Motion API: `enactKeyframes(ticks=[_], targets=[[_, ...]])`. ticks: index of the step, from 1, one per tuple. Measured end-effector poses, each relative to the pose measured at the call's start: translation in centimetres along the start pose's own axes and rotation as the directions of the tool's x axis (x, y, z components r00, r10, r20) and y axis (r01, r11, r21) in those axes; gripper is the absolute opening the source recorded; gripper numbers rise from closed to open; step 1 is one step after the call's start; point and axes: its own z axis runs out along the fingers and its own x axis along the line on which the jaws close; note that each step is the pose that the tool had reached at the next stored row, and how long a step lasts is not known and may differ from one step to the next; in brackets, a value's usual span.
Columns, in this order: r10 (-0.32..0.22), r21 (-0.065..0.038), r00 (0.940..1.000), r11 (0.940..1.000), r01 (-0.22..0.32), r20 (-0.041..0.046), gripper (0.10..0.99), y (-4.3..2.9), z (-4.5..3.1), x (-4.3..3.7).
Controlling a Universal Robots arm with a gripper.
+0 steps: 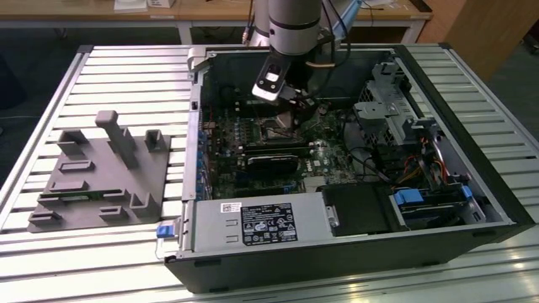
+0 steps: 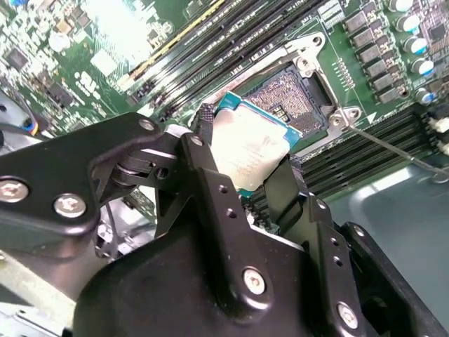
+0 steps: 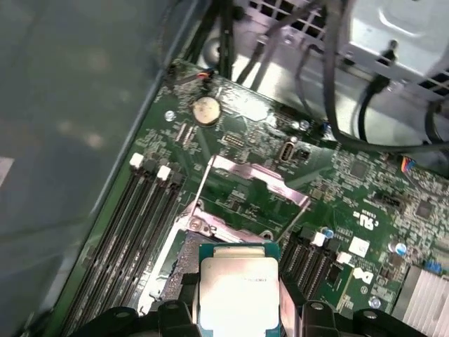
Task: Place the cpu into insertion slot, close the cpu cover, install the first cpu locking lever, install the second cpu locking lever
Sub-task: 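Place the cpu into insertion slot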
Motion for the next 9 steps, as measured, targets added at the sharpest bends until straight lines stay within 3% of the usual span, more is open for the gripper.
enactKeyframes(ticks=[9], targets=[[0.104,0.004,0.9945,0.9946,-0.104,0.0142,0.537,-0.01,0.14,0.0]])
